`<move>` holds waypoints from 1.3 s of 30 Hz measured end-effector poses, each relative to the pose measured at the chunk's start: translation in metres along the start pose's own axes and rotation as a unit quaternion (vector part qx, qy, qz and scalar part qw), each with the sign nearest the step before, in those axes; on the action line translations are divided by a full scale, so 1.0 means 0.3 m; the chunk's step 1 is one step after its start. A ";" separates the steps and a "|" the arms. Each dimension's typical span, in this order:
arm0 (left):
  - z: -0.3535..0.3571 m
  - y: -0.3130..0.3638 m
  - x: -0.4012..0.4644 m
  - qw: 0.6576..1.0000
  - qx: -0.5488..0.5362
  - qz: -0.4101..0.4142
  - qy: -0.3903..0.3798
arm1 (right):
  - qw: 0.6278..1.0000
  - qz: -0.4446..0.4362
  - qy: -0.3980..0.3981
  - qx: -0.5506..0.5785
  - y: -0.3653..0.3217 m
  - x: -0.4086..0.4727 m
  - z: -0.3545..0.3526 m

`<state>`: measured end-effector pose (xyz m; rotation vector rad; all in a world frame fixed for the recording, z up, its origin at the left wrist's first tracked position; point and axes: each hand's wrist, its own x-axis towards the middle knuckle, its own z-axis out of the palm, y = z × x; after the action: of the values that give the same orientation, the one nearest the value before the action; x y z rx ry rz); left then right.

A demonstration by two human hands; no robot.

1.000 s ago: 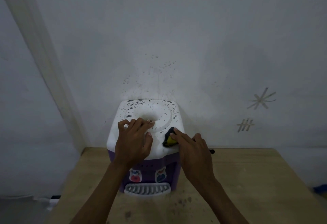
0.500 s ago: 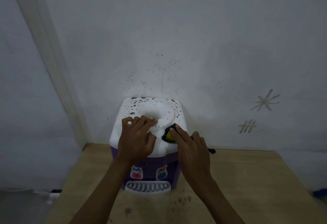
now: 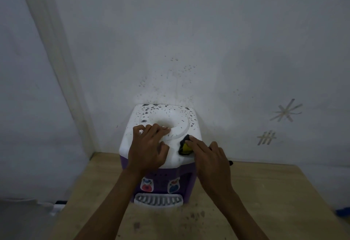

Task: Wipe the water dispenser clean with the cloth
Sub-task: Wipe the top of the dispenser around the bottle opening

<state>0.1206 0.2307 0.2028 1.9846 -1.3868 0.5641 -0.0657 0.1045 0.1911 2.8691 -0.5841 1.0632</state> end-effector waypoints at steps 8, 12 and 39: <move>-0.001 0.002 0.001 1.000 -0.004 0.003 0.003 | 1.000 0.022 0.005 0.015 -0.033 0.065 0.034; 0.002 0.000 0.001 1.000 -0.008 0.002 0.001 | 0.998 -0.017 0.003 0.052 -0.013 -0.024 -0.007; 0.003 -0.006 -0.003 1.000 -0.026 0.010 0.004 | 0.998 0.011 -0.012 0.063 0.013 -0.026 -0.008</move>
<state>0.1220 0.2311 0.2010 1.9275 -1.4032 0.5397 -0.0740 0.1040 0.1875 2.9939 -0.5715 1.1101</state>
